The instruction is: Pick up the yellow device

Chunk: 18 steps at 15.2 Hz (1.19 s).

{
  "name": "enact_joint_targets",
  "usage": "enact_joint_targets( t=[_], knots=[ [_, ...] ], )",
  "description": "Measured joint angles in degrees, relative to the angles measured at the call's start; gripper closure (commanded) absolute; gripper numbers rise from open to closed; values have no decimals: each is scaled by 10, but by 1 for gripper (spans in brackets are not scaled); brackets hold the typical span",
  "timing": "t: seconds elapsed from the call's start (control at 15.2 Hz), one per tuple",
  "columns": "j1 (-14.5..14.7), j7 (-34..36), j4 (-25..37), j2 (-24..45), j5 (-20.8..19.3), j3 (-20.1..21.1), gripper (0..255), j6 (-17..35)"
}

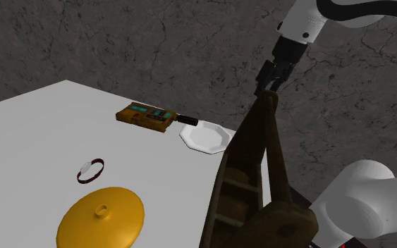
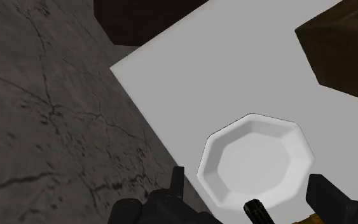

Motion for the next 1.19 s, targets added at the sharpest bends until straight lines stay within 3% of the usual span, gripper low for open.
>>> enact_joint_targets(
  t=[0.33,1.19],
  knots=[
    [13,-27,6,55,-1,3,0,47],
    [62,-132,96,309,-8,28,0,208]
  ],
)
